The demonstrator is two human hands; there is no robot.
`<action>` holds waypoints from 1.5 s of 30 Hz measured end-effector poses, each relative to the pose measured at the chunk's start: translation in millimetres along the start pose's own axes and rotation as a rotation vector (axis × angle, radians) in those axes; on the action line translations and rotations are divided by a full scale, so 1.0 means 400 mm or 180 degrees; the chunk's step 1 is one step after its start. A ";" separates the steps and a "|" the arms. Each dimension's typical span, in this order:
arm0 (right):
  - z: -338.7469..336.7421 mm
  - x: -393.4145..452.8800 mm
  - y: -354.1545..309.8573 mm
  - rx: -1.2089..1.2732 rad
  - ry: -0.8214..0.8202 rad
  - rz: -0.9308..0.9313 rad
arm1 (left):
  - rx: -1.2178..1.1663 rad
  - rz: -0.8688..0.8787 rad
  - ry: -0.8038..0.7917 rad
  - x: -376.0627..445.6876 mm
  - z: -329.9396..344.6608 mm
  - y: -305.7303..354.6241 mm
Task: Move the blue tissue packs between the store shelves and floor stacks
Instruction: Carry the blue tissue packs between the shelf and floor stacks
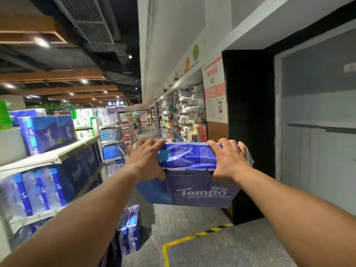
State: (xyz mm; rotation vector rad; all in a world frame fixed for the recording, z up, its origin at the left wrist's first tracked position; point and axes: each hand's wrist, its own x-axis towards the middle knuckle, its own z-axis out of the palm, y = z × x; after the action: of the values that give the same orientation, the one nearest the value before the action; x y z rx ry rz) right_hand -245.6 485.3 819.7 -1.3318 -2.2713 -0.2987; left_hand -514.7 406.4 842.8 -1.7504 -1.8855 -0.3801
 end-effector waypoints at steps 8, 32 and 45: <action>0.199 0.515 0.012 0.0198 -0.0103 -0.0632 | 0.0156 -0.0712 -0.0051 0.323 0.200 -0.165; 0.987 1.816 -0.404 0.0861 0.0153 -0.1616 | 0.0828 -0.1580 -0.0156 1.112 0.849 -1.016; 1.111 2.419 -0.761 0.1319 0.1027 -0.2626 | 0.1831 -0.2442 0.0651 1.370 0.910 -1.396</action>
State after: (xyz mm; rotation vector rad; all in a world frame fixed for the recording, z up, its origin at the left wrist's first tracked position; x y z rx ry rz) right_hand -1034.3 1251.9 950.1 -0.0901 -2.3077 -0.2611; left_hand -1140.8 993.2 933.4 -0.5665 -2.1640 -0.2331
